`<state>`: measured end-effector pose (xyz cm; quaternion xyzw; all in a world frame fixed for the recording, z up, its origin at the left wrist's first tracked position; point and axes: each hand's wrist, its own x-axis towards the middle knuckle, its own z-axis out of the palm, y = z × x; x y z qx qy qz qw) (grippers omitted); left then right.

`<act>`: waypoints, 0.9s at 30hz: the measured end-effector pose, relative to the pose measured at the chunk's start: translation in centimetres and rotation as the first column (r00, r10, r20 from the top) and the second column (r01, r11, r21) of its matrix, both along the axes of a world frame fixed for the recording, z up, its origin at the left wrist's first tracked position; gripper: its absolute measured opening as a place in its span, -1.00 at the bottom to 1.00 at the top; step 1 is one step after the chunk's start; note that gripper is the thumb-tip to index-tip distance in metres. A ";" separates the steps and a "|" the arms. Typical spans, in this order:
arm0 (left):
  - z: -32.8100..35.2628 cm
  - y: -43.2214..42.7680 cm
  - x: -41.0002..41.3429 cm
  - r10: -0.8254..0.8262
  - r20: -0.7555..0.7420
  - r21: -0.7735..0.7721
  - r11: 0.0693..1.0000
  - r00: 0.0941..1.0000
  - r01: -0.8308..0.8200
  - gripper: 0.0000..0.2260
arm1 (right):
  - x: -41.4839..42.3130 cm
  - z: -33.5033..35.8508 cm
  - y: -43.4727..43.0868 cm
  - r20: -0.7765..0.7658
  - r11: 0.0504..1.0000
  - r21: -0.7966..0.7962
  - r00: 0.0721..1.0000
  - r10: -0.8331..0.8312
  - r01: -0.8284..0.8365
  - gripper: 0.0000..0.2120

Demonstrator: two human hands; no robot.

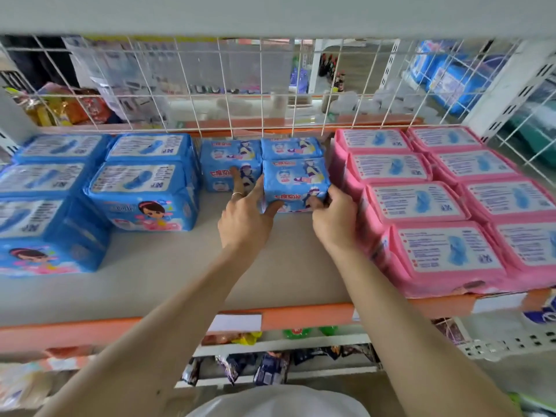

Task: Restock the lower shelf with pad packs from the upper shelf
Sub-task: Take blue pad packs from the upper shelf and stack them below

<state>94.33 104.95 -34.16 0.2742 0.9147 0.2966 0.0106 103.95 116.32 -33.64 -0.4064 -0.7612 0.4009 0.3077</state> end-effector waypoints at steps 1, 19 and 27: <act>-0.1 -0.2 0.3 0.008 -0.009 -0.006 1.000 1.000 -0.008 -0.43 | 0.3 0.1 -0.2 0.000 1.000 -0.011 1.000 0.004 -0.004 -0.73; 2.7 -8.0 10.2 -0.105 -0.217 -0.045 0.994 0.971 0.097 -0.43 | 9.2 5.1 -6.8 0.275 0.916 0.132 0.902 0.333 -0.379 -0.32; 6.1 -15.8 14.7 -0.168 -0.345 0.046 0.980 0.924 0.195 -0.50 | 16.0 8.5 -11.7 0.395 0.796 0.420 0.878 0.271 -0.435 -0.34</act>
